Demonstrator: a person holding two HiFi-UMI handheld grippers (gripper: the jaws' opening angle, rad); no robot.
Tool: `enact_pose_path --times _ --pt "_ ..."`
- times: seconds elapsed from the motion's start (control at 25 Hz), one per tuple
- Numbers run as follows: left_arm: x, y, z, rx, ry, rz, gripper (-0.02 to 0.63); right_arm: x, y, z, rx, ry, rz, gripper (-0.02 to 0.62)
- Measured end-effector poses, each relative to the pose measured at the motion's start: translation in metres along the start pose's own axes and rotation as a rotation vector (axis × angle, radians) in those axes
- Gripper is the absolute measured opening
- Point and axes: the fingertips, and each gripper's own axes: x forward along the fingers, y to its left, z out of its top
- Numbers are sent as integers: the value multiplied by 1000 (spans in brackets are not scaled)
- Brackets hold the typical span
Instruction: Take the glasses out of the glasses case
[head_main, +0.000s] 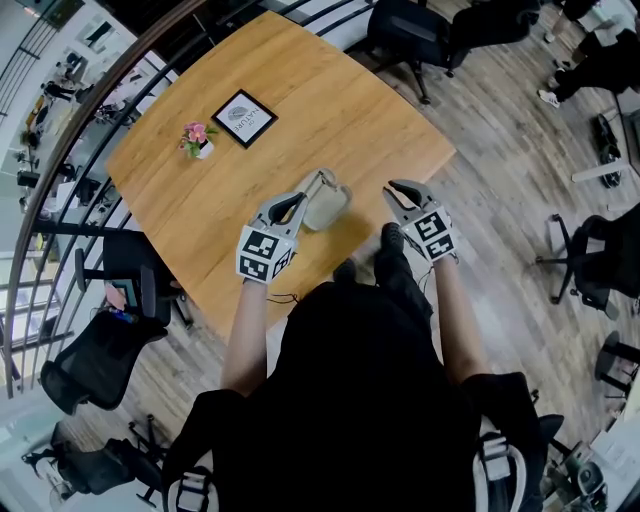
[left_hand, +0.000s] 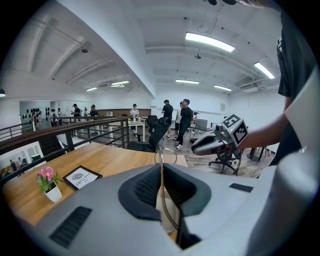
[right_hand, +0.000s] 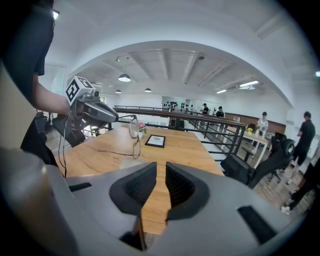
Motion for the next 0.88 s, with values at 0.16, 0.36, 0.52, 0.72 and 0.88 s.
enact_pose_path --times 0.16,0.36,0.52,0.72,0.88 --pt "0 1 -2 0 2 2 32 0 1 -1 1 0 3 63" --pt "1 2 0 -1 -3 8 32 -1 0 -3 -1 5 4 63" --pt "1 1 -1 -2 -1 5 32 -1 0 -4 1 7 4 63" --pt "2 1 0 -1 1 4 32 -2 -1 -4 3 12 5 63" --pt "1 0 2 -2 -4 2 32 -2 2 -3 3 10 6 63"
